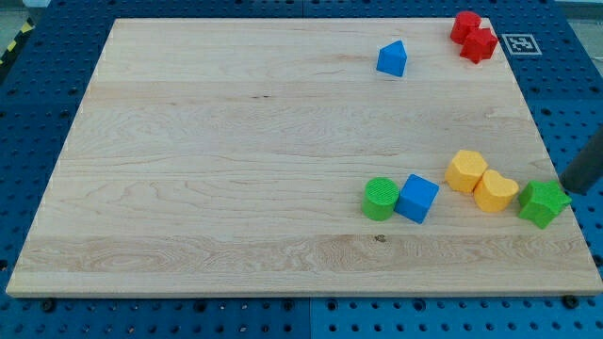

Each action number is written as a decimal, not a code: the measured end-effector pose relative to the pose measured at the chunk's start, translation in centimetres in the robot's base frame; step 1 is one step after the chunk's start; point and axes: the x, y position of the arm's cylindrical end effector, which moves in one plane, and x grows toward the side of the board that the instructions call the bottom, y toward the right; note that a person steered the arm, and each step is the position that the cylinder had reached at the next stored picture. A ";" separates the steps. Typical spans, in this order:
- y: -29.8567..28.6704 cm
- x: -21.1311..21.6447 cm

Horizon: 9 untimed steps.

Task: Push the green star below the blue cube

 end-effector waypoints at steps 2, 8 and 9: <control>-1.9 5.4; -0.2 3.2; -0.6 2.6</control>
